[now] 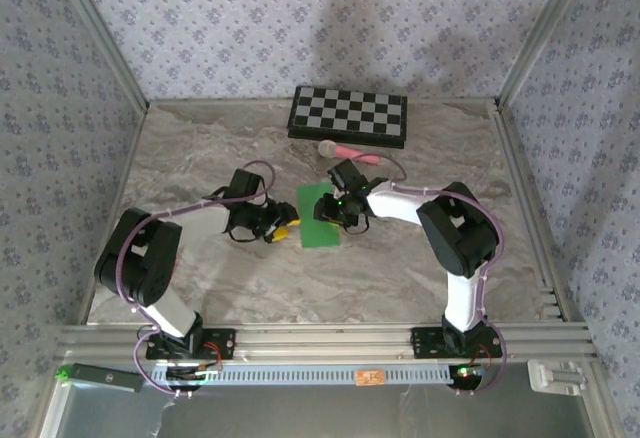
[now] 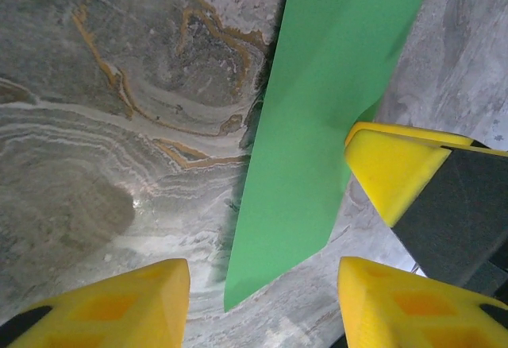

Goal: Fold a paper plane with a square sheet of paper (pick it up from the middle)
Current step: Third fold the triangle at the center of the table.

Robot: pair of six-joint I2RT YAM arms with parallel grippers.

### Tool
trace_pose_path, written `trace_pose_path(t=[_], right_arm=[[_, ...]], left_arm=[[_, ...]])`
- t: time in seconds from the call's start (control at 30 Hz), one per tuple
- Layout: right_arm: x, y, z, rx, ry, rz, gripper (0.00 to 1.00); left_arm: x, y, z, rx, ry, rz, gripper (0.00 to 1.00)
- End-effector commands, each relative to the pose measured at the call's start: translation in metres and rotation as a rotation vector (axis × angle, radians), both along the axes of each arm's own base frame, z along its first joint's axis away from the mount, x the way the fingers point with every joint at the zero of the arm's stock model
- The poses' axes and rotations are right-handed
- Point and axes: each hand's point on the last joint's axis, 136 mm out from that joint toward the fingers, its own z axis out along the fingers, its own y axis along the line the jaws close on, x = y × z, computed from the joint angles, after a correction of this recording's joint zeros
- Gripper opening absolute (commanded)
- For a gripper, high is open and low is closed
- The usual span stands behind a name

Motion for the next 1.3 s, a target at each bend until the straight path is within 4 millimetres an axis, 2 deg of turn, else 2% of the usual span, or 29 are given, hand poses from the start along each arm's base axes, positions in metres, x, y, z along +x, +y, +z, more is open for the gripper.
trace_pose_path(t=[0.0,0.2,0.5,0.93,1.03,1.27], right_arm=[[-0.023,-0.025,-0.041,-0.090,0.122,-0.043,0.42],[-0.026,-0.031,-0.046,-0.097,0.138,-0.052,0.42],[-0.025,-0.031,-0.048,-0.084,0.153,-0.056,0.41],[-0.027,-0.034,-0.051,-0.088,0.166,-0.061,0.41],[-0.027,-0.035,-0.052,-0.089,0.169,-0.062,0.40],[-0.028,-0.038,-0.052,-0.090,0.170,-0.068,0.40]], left_arm=[[-0.003,-0.010,-0.001,-0.028,0.003,-0.043,0.47],[-0.010,-0.016,-0.013,-0.012,0.033,-0.078,0.40],[-0.009,-0.024,-0.016,-0.012,0.033,-0.127,0.31],[-0.007,-0.031,-0.024,-0.020,0.051,-0.153,0.32],[-0.005,-0.036,-0.020,-0.054,0.045,-0.157,0.32],[0.004,-0.040,0.004,-0.089,-0.037,-0.160,0.29]])
